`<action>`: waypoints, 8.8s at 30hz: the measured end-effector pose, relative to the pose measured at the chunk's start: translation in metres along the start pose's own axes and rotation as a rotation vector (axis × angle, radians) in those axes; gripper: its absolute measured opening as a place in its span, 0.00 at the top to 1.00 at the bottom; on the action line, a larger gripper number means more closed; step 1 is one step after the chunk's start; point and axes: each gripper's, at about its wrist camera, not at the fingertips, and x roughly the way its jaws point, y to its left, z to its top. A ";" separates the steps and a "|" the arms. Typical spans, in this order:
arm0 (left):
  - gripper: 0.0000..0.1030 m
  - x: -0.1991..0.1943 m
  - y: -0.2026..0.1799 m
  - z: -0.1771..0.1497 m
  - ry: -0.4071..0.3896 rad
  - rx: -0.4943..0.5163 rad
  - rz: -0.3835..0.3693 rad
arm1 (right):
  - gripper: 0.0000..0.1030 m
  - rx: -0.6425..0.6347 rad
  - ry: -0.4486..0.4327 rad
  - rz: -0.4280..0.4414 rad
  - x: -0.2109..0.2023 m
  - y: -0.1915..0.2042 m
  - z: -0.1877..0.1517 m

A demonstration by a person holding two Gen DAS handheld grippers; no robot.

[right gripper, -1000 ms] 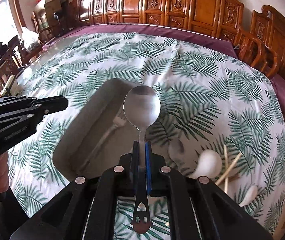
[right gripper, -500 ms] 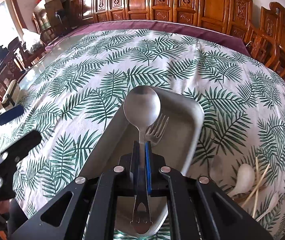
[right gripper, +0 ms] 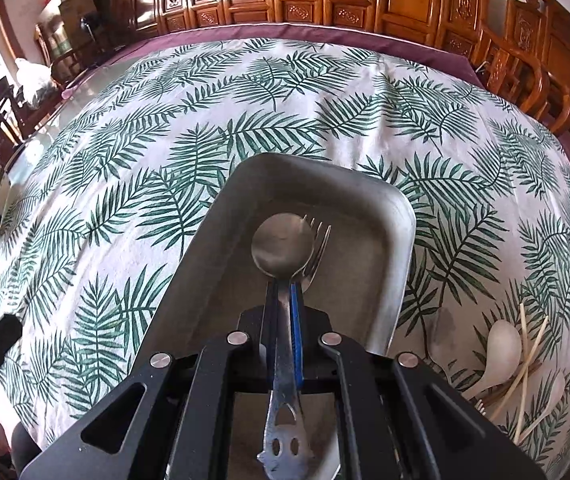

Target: Organize utensils

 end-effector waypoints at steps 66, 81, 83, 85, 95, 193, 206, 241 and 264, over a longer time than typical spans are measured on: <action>0.17 0.041 -0.252 -0.007 0.106 0.251 -0.231 | 0.94 -0.001 0.039 -0.054 -0.040 -0.215 -0.136; 0.50 0.093 -0.269 0.024 0.222 0.159 -0.184 | 0.94 0.104 -0.139 -0.114 -0.080 -0.219 -0.151; 0.56 0.100 -0.273 0.025 0.250 0.160 -0.181 | 0.94 0.120 -0.152 -0.131 -0.080 -0.226 -0.151; 0.60 0.106 -0.277 0.025 0.274 0.157 -0.178 | 0.94 0.139 -0.163 -0.136 -0.082 -0.233 -0.152; 0.64 0.122 -0.288 0.020 0.320 0.171 -0.150 | 0.94 0.203 -0.219 -0.156 -0.101 -0.255 -0.151; 0.95 0.038 -0.113 0.061 0.059 0.109 -0.063 | 0.94 -0.068 -0.158 0.077 -0.083 -0.061 -0.068; 0.28 0.002 -0.057 0.053 -0.024 0.065 0.005 | 0.94 -0.027 -0.109 0.135 -0.053 -0.025 -0.037; 0.15 -0.049 -0.113 0.004 -0.063 0.111 -0.132 | 0.77 -0.024 -0.201 -0.036 -0.131 -0.152 -0.139; 0.15 -0.036 -0.203 -0.025 0.025 0.238 -0.186 | 0.77 -0.043 -0.057 0.054 -0.066 -0.191 -0.163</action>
